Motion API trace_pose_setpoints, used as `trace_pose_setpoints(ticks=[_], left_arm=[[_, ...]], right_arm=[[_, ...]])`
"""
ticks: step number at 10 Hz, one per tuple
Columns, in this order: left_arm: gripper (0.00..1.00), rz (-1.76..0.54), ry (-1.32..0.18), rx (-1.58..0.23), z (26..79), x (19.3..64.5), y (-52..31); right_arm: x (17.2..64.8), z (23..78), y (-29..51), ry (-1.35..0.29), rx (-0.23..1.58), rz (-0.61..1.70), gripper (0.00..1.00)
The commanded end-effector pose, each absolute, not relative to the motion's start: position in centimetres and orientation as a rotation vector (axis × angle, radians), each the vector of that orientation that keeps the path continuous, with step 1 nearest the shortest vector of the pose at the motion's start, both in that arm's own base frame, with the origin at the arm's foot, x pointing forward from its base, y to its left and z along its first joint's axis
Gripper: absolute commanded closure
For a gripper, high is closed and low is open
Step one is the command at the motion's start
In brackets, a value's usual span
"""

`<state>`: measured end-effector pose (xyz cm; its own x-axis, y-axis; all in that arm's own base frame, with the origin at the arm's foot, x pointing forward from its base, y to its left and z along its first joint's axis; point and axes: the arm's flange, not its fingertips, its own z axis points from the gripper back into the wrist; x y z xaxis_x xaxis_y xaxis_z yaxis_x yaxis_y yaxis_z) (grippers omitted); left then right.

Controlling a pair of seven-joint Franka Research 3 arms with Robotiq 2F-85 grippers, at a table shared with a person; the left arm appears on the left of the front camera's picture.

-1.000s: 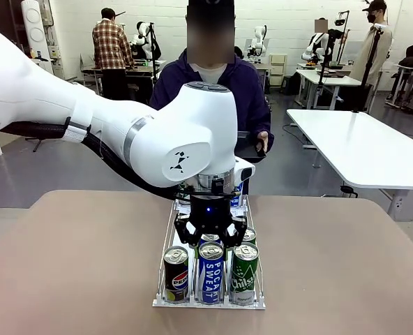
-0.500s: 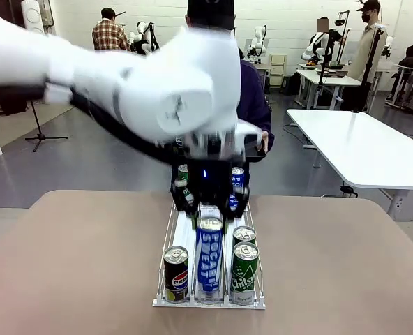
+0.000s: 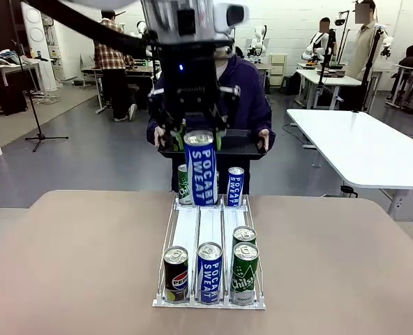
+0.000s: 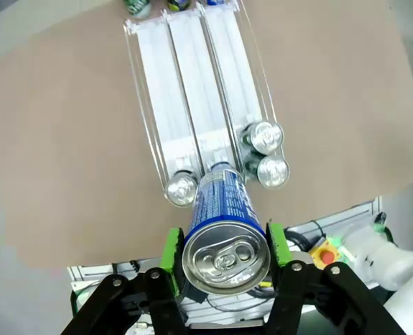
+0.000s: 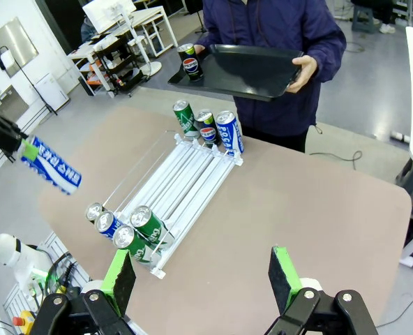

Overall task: Retrieve and hand over the desired beverage to the person.
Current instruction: Pick up another can of the same type that the person held from the Automatic Can Dispenser, then place the picked can on the Handle tray extended by the person.

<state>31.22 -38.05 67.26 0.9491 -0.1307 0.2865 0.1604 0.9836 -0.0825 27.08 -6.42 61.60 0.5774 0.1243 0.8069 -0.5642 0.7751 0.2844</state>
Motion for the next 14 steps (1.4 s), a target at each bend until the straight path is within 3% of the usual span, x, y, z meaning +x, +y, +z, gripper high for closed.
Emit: trace_pose_setpoints(ticks=[1, 14], left_arm=[[0.62, -0.117, -0.306, -0.073, 68.7, 33.3, -38.2], [0.62, -0.120, -0.306, -0.091, 68.4, 33.4, -37.2]], right_arm=[[27.4, 61.5, -6.4, -0.873, 0.592, 0.445, 0.00], [27.4, 61.5, -6.4, -0.873, 0.592, 0.445, 0.00]])
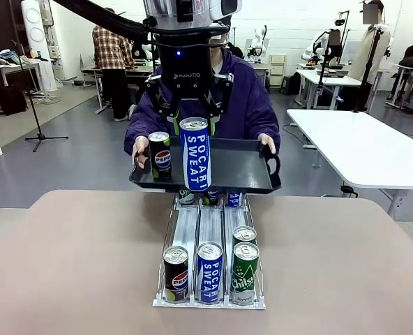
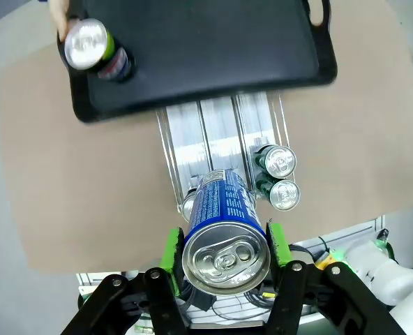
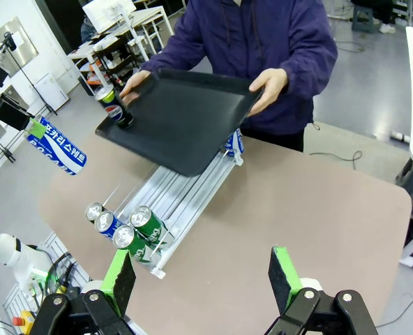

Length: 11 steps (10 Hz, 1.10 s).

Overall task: Retrieve and hand over the desired beverage to the person.
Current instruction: Place the picked can on the Handle tray extended by the person.

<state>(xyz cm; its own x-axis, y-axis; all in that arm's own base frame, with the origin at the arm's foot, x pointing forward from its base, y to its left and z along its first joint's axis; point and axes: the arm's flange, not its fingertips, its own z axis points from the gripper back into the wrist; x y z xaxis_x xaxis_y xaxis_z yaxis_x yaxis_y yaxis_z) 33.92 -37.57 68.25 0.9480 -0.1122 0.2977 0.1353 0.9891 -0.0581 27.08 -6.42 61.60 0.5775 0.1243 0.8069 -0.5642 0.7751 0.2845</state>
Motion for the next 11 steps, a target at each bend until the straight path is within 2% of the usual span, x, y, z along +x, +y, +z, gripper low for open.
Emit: trace_pose_setpoints(ticks=[1, 11], left_arm=[[0.62, -0.120, -0.306, -0.091, 68.41, 33.38, -37.20], [0.62, -0.120, -0.306, -0.091, 68.41, 33.38, -37.20]], right_arm=[[27.37, 61.51, -6.36, -0.873, 0.592, 0.445, 0.00], [27.37, 61.51, -6.36, -0.873, 0.592, 0.445, 0.00]])
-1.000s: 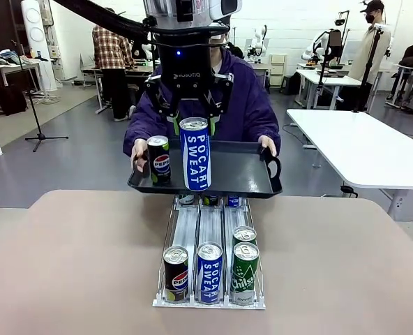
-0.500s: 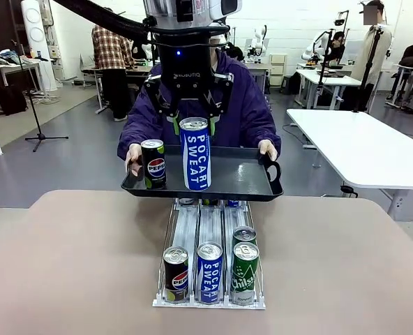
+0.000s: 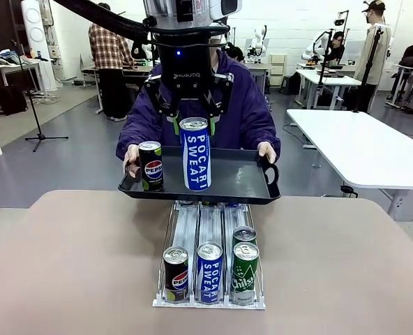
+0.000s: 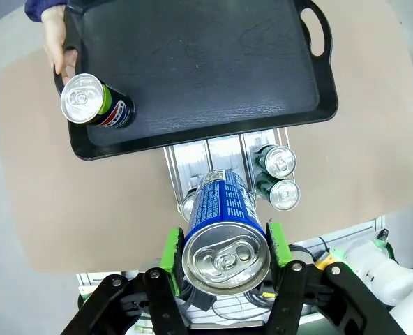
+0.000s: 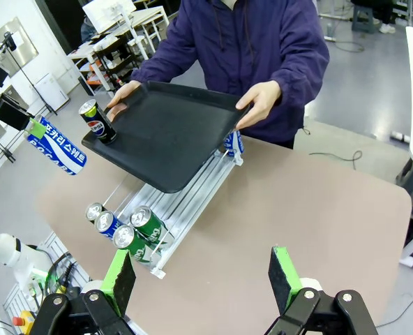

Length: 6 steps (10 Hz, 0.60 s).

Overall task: Retrieve and hand over the desired beverage to the person.
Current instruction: Place the picked can on the Handle tray extended by the person.

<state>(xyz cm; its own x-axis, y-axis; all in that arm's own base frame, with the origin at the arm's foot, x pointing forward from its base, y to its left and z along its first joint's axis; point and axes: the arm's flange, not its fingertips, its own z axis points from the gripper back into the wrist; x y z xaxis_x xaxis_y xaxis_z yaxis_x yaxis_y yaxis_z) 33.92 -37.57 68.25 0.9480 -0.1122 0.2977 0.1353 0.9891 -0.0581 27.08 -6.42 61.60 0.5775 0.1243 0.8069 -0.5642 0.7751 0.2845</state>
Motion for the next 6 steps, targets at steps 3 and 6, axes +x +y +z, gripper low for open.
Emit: trace_pose_setpoints(ticks=[3, 6], left_arm=[[0.42, -0.144, -0.296, -0.063, 69.2, 36.1, -40.6], [0.42, -0.125, -0.324, 0.012, 68.6, 40.2, -44.3]], right_arm=[[27.4, 61.5, -6.4, -0.873, 0.592, 0.445, 0.00], [27.4, 61.5, -6.4, -0.873, 0.592, 0.445, 0.00]])
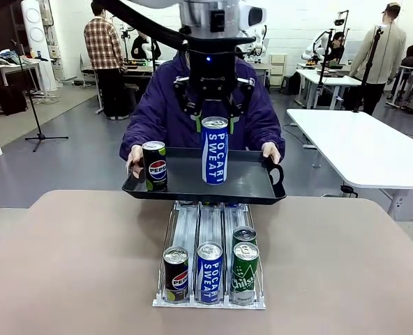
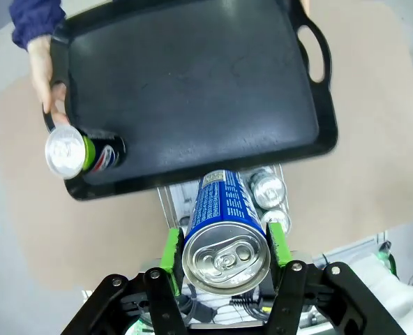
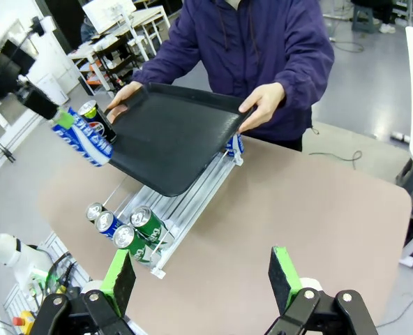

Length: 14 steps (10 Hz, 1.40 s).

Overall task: Retrieve and hand over the desired beverage to the person.
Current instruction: Place the picked can on the Handle tray extended by the person.

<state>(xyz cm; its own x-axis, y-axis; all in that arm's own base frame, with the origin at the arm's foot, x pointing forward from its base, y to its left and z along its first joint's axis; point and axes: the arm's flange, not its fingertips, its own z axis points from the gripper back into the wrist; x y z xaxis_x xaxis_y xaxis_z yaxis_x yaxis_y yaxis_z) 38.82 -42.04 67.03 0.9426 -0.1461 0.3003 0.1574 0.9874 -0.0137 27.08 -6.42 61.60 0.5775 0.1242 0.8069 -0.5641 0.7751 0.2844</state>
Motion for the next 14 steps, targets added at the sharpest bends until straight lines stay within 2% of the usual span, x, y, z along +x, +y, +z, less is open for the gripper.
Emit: trace_pose_setpoints(ticks=[1, 6, 9, 14], left_arm=[[0.42, -0.097, -0.335, 0.012, 68.1, 42.2, -44.7], [0.42, -0.075, -0.360, -0.060, 64.9, 48.2, -47.2], [0.42, -0.075, -0.306, -0.051, 62.0, 48.6, -48.4], [0.42, -0.084, -0.251, -0.046, 60.5, 48.7, -48.6]], right_arm=[[27.4, 61.5, -6.4, -0.873, 0.592, 0.445, 0.00], [27.4, 61.5, -6.4, -0.873, 0.592, 0.445, 0.00], [27.4, 61.5, -6.4, -0.873, 0.592, 0.445, 0.00], [27.4, 61.5, -6.4, -0.873, 0.592, 0.445, 0.00]])
